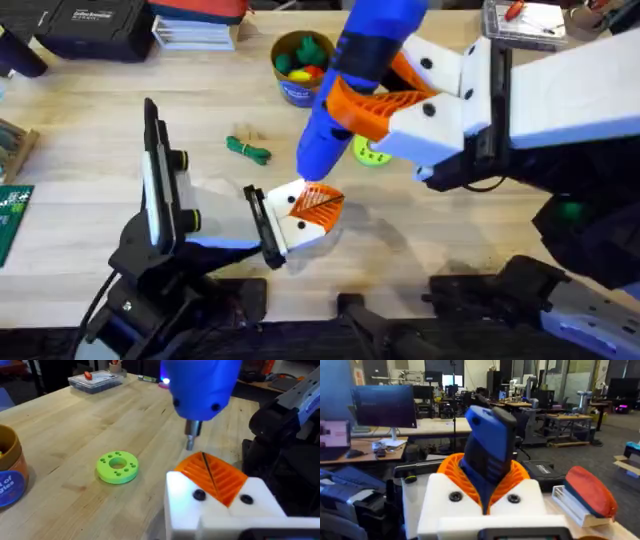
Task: Pick up the gripper from the table and insert it into the empty holder that is missing its gripper. Then pick up a screw, insert it into the mounting hole, and use the screwdriver to tighten it. Finally, clean up the table by picking up the vegetable and placing it into the bucket.
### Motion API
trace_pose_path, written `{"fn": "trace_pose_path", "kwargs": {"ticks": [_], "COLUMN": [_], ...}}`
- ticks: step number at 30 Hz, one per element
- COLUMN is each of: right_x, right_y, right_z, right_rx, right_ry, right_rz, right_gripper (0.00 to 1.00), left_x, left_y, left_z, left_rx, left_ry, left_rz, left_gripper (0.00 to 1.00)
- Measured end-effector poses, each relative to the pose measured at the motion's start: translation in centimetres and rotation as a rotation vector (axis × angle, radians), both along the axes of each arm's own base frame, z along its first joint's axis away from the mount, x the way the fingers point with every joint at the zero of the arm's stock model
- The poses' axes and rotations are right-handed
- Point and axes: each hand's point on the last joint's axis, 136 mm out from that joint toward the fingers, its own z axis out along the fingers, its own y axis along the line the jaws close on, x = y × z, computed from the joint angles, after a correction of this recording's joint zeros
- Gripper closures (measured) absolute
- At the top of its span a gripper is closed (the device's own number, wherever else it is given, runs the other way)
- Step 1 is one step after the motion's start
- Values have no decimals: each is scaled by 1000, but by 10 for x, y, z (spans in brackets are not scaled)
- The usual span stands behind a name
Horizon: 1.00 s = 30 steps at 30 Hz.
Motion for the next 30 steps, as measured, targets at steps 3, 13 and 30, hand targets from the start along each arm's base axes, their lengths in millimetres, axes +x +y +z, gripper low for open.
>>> {"fn": "trace_pose_path", "kwargs": {"ticks": [3, 13, 30], "right_x": [-1, -5, -14], "right_y": [1, 25, 27], "right_z": [0, -20, -11], "right_rx": [-15, -69, -36], "right_ry": [-51, -52, -69], "right_rz": [-11, 43, 72], "right_gripper": [970, 970, 970], "left_x": [0, 0, 0], "left_y": [0, 0, 0], "left_z": [0, 0, 0], "left_rx": [0, 0, 0], "left_ry": [0, 0, 0], "left_rz": [0, 0, 0], "left_gripper": [992, 992, 992]}}
